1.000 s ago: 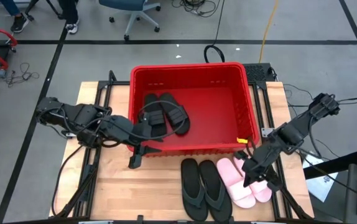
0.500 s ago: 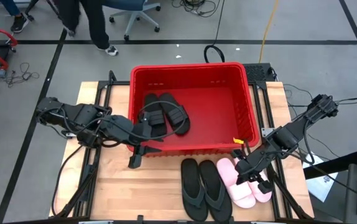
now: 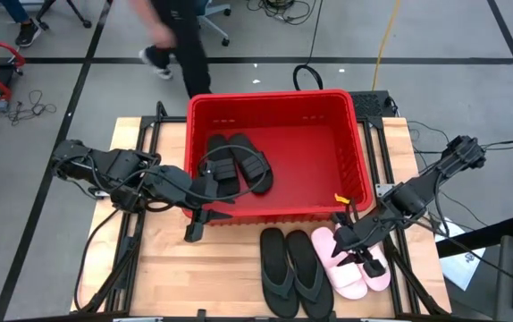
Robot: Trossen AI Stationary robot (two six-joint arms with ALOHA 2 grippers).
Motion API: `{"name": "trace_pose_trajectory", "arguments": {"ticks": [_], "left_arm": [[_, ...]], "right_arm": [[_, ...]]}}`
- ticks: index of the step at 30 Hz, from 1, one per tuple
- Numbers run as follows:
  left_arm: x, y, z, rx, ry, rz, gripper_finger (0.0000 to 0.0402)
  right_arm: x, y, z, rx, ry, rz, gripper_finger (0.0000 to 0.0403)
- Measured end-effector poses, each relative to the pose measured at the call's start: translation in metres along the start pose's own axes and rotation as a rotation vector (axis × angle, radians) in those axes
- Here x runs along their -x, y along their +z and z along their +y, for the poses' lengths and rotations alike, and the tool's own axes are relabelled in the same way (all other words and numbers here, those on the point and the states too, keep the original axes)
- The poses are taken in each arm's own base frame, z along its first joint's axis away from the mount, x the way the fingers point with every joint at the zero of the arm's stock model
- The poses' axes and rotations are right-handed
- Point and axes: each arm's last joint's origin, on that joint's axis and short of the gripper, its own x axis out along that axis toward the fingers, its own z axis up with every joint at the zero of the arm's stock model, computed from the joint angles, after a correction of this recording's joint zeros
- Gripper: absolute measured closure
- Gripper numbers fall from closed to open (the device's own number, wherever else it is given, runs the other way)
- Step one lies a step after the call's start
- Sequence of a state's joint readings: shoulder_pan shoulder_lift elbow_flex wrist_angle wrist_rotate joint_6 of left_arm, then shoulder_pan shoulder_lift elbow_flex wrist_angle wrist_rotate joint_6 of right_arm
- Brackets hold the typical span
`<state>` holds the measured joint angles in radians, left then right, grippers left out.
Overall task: Pick and place slides into bin
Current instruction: Put the right black slipper into the red container
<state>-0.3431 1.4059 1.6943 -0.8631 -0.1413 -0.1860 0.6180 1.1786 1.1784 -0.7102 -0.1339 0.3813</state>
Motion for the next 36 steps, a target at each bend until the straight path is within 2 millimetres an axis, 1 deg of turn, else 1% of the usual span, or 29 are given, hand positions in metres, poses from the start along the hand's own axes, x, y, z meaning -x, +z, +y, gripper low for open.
{"name": "trace_pose_trajectory", "arguments": {"ticks": [2,4,6,8,13,16,18,21,24,36], "left_arm": [[0.0,0.0,0.0,0.0,0.0,0.001,0.0245],[0.0,0.0,0.0,0.0,0.0,0.001,0.0245],[0.0,0.0,0.0,0.0,0.0,0.001,0.0245],[0.0,0.0,0.0,0.0,0.0,0.001,0.0245],[0.0,0.0,0.0,0.001,-0.01,0.003,0.0245],[0.0,0.0,0.0,0.001,-0.011,0.003,0.0245],[0.0,0.0,0.0,0.001,-0.011,0.003,0.0245],[0.0,0.0,0.0,0.001,-0.011,0.003,0.0245],[0.0,0.0,0.0,0.001,-0.011,0.003,0.0245],[0.0,0.0,0.0,0.006,-0.012,0.004,0.0245]], "right_arm": [[-0.011,-0.006,-0.002,0.006,0.035,0.0,0.0268],[-0.024,-0.011,-0.001,0.023,0.089,-0.042,0.0261],[-0.035,-0.016,-0.002,0.042,0.123,-0.106,0.026],[-0.046,-0.024,-0.006,0.039,0.135,-0.126,0.0261],[-0.069,-0.055,-0.022,-0.098,0.112,-0.072,0.0265],[-0.078,-0.066,-0.028,-0.125,0.132,-0.106,0.0265],[-0.081,-0.069,-0.03,-0.132,0.146,-0.138,0.0265],[-0.083,-0.071,-0.033,-0.132,0.121,-0.186,0.0265],[-0.087,-0.072,-0.034,-0.136,0.09,-0.189,0.0265],[-0.127,-0.073,-0.039,-0.161,0.087,-0.178,0.0266]]}}
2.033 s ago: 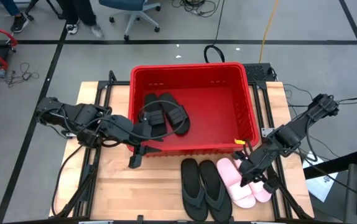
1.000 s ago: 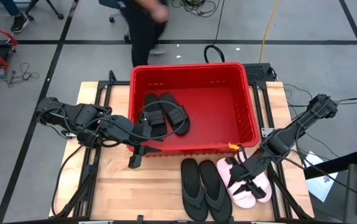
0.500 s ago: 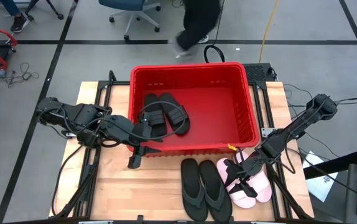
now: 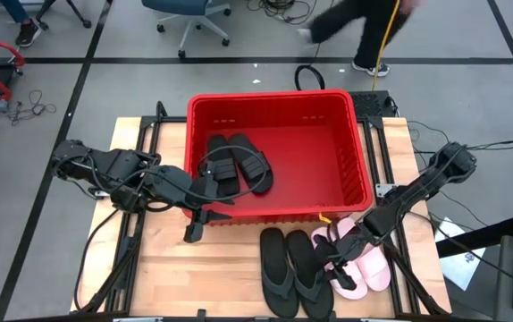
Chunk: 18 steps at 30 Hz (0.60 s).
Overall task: Pick and place slides into bin
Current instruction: Put the right black slipper into the red container
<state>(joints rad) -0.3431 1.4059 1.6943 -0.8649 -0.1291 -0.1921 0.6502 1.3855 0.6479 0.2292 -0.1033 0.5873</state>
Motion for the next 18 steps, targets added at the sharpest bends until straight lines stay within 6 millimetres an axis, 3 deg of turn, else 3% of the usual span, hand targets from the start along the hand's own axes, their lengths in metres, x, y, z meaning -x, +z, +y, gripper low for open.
{"name": "trace_pose_trajectory", "arguments": {"ticks": [13,18], "left_arm": [[0.0,-0.001,0.0,-0.015,0.001,0.005,0.0245],[0.0,-0.001,0.0,-0.015,0.001,0.006,0.0245]], "right_arm": [[-0.028,-0.007,-0.008,-0.084,0.01,-0.011,0.0266],[-0.029,-0.007,-0.006,-0.077,0.021,-0.021,0.0266]]}}
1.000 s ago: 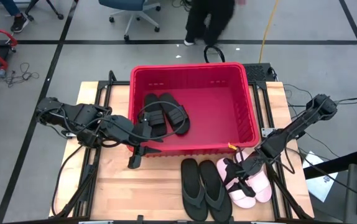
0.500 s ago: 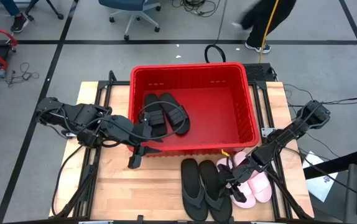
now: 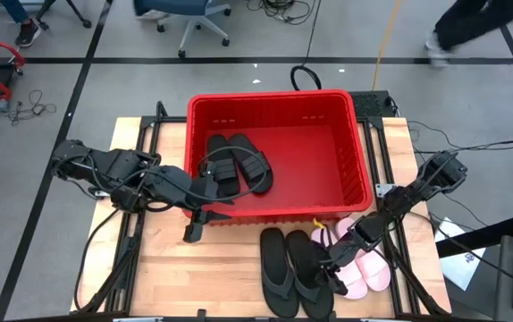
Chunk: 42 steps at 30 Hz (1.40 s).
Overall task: Pick and place slides into bin
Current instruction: Put the right black slipper into the red container
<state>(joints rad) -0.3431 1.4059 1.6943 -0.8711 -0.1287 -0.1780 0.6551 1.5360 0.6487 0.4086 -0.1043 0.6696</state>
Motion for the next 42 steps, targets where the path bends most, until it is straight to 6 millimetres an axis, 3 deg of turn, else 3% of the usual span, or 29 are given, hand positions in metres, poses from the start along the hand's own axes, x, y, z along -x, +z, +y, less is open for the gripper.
{"name": "trace_pose_trajectory", "arguments": {"ticks": [32,42], "left_arm": [[0.0,0.0,0.0,0.003,0.0,0.0,0.0245],[0.0,0.0,0.0,0.001,0.0,0.0,0.0245]], "right_arm": [[-0.001,-0.006,0.011,0.049,-0.09,-0.097,0.0266],[-0.019,-0.016,0.009,0.039,-0.061,-0.102,0.0266]]}}
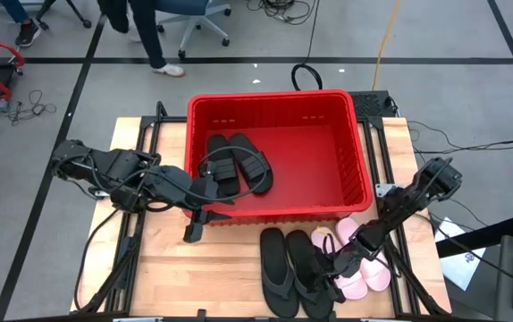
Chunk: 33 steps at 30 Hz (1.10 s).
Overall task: Pick and place slides into bin
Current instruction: Put the right black slipper into the red container
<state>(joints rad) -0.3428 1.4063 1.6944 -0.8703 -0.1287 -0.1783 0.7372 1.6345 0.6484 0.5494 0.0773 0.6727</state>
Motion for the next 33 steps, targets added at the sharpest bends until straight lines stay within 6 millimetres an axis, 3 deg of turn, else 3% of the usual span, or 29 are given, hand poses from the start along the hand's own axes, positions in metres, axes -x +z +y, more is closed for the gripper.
{"name": "trace_pose_trajectory", "arguments": {"ticks": [16,20,26,33], "left_arm": [[0.0001,0.0,0.0,-0.025,0.0,0.0,0.0245],[0.0001,0.0,0.0,-0.026,0.0,0.0,0.0245],[0.0001,0.0,-0.0001,-0.026,0.0,0.0,0.0245],[0.0001,0.0,0.0,-0.026,0.0,0.0,0.0245]], "right_arm": [[-0.01,-0.0062,-0.0001,-0.096,0.065,0.016,0.0273],[-0.01,-0.0062,-0.0003,-0.133,0.063,0.018,0.0307],[-0.01,-0.0067,-0.0005,-0.155,0.061,0.024,0.0392],[-0.009,-0.0066,-0.0006,-0.15,0.055,0.029,0.04]]}}
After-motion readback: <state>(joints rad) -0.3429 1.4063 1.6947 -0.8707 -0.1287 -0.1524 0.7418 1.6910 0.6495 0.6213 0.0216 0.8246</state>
